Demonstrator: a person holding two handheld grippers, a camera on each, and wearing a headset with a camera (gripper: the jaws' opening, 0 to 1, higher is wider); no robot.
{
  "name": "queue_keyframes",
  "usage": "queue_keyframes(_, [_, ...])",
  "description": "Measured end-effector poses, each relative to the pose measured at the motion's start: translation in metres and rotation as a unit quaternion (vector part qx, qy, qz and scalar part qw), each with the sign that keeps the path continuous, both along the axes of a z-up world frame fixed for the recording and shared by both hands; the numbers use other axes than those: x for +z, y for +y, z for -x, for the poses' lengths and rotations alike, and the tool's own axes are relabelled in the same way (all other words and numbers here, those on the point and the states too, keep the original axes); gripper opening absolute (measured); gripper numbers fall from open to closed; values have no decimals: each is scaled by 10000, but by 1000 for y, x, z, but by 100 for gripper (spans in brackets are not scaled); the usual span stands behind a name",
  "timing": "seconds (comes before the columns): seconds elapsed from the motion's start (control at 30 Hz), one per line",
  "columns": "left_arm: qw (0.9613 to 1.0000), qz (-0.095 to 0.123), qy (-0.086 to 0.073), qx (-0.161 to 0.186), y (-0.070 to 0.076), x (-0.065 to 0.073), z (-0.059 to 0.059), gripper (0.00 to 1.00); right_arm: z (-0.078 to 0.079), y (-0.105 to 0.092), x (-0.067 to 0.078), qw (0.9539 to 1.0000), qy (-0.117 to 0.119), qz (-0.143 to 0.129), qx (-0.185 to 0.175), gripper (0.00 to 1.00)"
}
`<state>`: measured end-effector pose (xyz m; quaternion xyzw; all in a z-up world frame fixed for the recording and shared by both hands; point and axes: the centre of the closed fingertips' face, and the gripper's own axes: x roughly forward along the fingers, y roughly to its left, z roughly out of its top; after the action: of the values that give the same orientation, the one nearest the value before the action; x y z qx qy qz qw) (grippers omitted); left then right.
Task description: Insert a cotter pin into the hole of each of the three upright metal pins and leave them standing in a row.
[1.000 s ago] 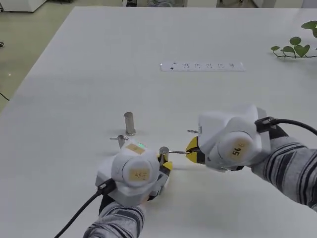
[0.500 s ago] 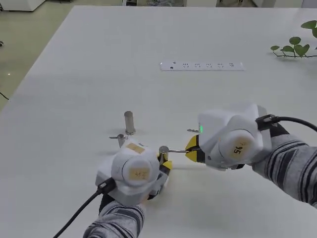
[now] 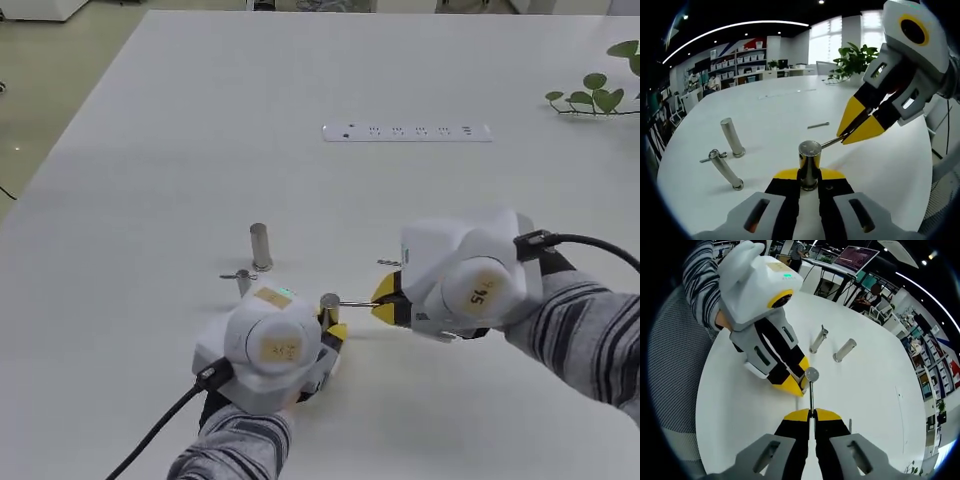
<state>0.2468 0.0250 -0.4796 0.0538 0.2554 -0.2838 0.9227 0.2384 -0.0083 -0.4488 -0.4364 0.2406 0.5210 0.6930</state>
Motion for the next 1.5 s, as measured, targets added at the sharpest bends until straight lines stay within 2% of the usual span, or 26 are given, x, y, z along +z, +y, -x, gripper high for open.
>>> queue_keyframes(0.17, [10000, -1, 6, 10, 0, 0, 0, 9, 1, 3, 0, 9999, -59, 46, 112, 0])
queue_keyframes(0.27, [10000, 5, 11, 21, 0, 0, 0, 9, 0, 4, 1, 10000, -4, -4, 61, 0])
queue_keyframes(0.63, [10000, -3, 17, 71, 0, 0, 0, 9, 3, 12, 4, 9999, -24, -71, 128, 0])
queue_keyframes(1.17, [9999, 27, 41, 145, 1, -1, 1, 9, 0, 16, 3, 9999, 29, -113, 32, 0])
queue_keyframes(1.4, [9998, 35, 49, 167, 1, -1, 1, 9, -2, 21, 2, 9998, 69, -196, -7, 0])
queue_keyframes(1.5, [9998, 37, 51, 167, 1, -1, 1, 9, -1, 24, 5, 9995, 77, -315, 18, 1])
